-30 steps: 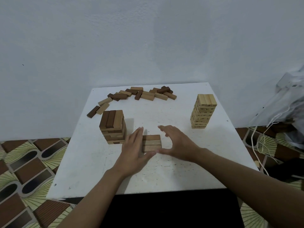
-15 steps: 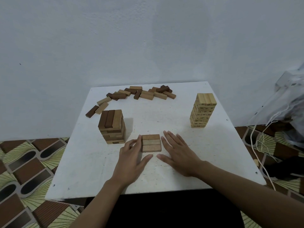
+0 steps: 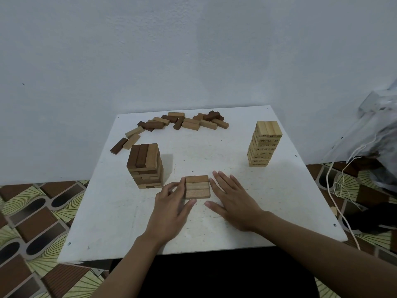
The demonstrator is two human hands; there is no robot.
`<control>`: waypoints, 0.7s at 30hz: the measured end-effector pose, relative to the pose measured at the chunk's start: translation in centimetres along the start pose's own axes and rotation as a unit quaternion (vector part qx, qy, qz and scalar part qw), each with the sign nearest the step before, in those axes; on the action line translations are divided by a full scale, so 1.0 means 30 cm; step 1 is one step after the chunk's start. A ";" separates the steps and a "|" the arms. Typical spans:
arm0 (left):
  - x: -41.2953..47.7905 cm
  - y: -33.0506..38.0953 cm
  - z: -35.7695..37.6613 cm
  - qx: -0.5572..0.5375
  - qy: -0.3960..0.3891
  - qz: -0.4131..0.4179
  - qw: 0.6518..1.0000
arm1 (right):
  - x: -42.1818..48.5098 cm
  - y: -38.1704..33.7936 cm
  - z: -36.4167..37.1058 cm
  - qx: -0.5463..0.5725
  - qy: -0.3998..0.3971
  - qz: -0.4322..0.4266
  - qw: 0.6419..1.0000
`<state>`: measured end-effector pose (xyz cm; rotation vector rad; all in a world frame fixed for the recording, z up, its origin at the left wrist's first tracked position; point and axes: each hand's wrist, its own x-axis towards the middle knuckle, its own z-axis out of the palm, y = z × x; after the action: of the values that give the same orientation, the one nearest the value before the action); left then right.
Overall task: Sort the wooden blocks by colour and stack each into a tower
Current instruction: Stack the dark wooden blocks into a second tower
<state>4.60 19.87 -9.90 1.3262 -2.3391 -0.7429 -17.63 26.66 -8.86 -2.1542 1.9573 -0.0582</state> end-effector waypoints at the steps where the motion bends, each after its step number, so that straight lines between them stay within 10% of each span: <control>1: 0.000 -0.004 0.002 0.001 -0.003 -0.002 1.000 | 0.000 0.000 0.001 0.000 0.002 -0.001 1.000; 21: 0.141 0.045 -0.099 0.044 -0.136 0.089 0.986 | 0.119 0.008 -0.123 0.116 0.033 -0.023 0.992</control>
<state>3.15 16.01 -6.52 1.0873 -2.6915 -0.8168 -18.16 22.59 -5.75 -2.0704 1.8321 -0.3510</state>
